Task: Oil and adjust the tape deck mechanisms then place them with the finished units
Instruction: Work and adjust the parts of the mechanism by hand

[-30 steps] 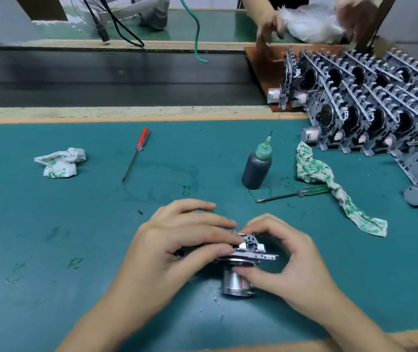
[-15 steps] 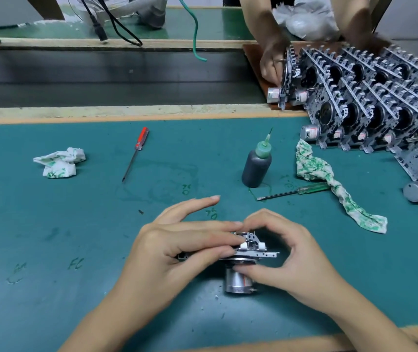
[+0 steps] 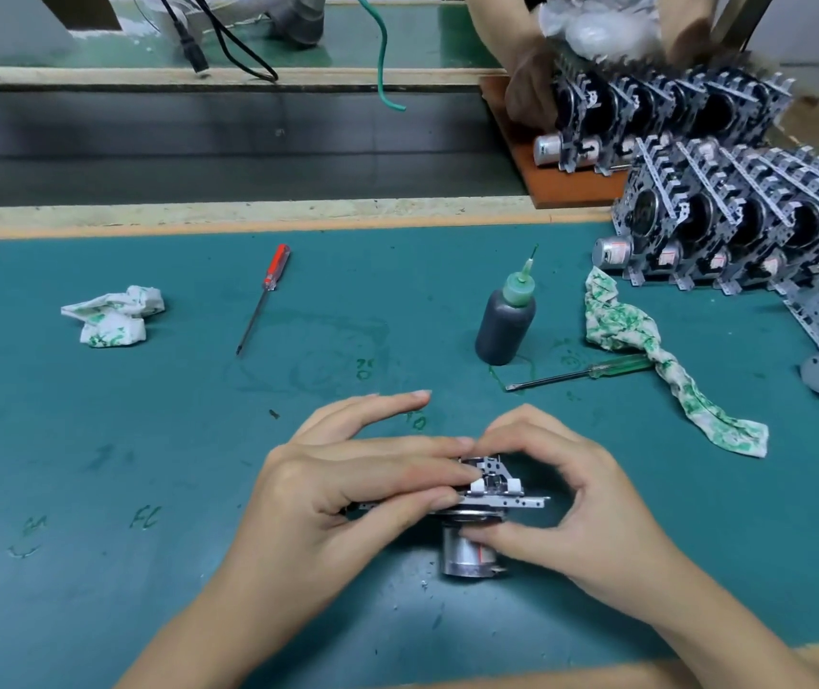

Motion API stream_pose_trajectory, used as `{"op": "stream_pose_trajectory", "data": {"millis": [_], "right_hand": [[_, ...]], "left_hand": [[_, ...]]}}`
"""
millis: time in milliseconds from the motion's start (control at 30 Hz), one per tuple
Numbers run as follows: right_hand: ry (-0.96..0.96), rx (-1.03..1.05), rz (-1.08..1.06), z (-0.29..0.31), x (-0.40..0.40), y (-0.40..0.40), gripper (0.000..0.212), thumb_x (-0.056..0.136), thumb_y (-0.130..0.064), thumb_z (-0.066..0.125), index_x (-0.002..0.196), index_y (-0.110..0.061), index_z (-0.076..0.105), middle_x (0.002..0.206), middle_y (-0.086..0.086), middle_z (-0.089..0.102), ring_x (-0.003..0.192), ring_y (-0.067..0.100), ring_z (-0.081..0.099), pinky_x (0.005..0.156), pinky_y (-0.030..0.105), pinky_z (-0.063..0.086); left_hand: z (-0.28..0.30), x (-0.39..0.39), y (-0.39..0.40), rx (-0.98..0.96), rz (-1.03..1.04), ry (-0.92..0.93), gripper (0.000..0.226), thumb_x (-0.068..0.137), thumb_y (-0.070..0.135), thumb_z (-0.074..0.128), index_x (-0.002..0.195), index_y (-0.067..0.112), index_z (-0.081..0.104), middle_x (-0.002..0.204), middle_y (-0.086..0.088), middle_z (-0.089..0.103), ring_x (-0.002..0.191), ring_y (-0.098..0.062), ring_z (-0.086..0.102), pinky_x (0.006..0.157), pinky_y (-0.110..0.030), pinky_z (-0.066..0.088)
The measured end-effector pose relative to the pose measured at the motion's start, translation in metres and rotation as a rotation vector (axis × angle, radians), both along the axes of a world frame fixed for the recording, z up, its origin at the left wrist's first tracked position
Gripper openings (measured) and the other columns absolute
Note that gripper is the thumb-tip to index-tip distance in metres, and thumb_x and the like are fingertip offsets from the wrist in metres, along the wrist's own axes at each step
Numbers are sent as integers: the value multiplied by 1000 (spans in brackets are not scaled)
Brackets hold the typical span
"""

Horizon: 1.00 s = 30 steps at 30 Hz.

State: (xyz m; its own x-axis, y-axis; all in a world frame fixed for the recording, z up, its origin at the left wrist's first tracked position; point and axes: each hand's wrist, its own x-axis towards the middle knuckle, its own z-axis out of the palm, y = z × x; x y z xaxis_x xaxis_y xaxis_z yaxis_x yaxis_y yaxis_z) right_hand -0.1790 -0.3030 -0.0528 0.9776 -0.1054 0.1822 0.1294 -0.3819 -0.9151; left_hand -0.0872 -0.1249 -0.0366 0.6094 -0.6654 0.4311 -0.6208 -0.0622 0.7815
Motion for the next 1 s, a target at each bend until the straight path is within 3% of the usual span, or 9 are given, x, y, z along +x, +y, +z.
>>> {"op": "stream_pose_trajectory", "data": {"millis": [133, 200, 333, 400, 567, 767, 900, 1000], "right_hand": [[23, -184, -9, 0, -11, -8, 43, 69, -44, 75, 109, -38, 61, 105, -17, 59, 103, 9, 57, 88, 14, 40], [-16, -359, -90, -1, -19, -15, 49, 72, -52, 69, 116, -34, 60, 104, -20, 61, 102, 5, 55, 89, 17, 40], [-162, -785, -120, -10, -26, -21, 38, 82, -51, 59, 88, -16, 73, 89, -10, 68, 90, 14, 59, 83, 28, 44], [-204, -867, -98, -14, -26, -22, 35, 84, -48, 60, 79, -16, 73, 88, -10, 69, 87, 16, 61, 82, 28, 45], [-212, -840, -178, -15, -26, -21, 43, 85, -51, 59, 101, -14, 74, 95, -9, 70, 88, 16, 60, 84, 25, 45], [-156, -932, -102, -2, -22, -23, 44, 80, -54, 60, 99, -17, 74, 92, -12, 70, 87, 20, 63, 82, 30, 46], [-42, -591, -23, 11, -14, -16, 58, 71, -61, 65, 115, -23, 65, 104, -18, 63, 101, 6, 55, 89, 22, 41], [-41, -342, -12, 10, -4, -2, 37, 69, -43, 75, 98, -22, 66, 97, -20, 62, 96, 4, 56, 84, 20, 44]], "left_hand": [[-1, 0, 0, -3, 1, -14, 24, 85, 35, 59, 108, 29, 65, 108, 23, 68, 118, -6, 57, 97, -43, 42], [-1, 0, -1, 0, 6, -19, 24, 85, 34, 59, 107, 29, 65, 109, 23, 68, 117, -6, 58, 98, -42, 41], [-1, 1, 0, 7, 0, -24, 25, 86, 36, 58, 109, 29, 65, 111, 23, 67, 115, -5, 59, 101, -35, 40], [-2, 1, 0, 10, -3, -26, 24, 86, 36, 58, 108, 30, 65, 111, 23, 67, 114, -5, 59, 100, -35, 41], [-1, 0, 0, 6, -4, -29, 24, 87, 39, 58, 108, 30, 65, 110, 24, 67, 113, -4, 60, 98, -36, 42], [-2, 3, -1, 4, -13, -28, 23, 86, 38, 58, 107, 29, 66, 109, 22, 68, 112, -5, 60, 97, -36, 43], [-2, 3, -1, 12, -18, -27, 24, 88, 42, 56, 107, 29, 65, 110, 23, 67, 112, -4, 60, 98, -32, 41], [-1, 2, -1, 7, -18, -13, 23, 88, 39, 57, 105, 27, 67, 108, 23, 68, 112, -4, 60, 98, -31, 41]]}}
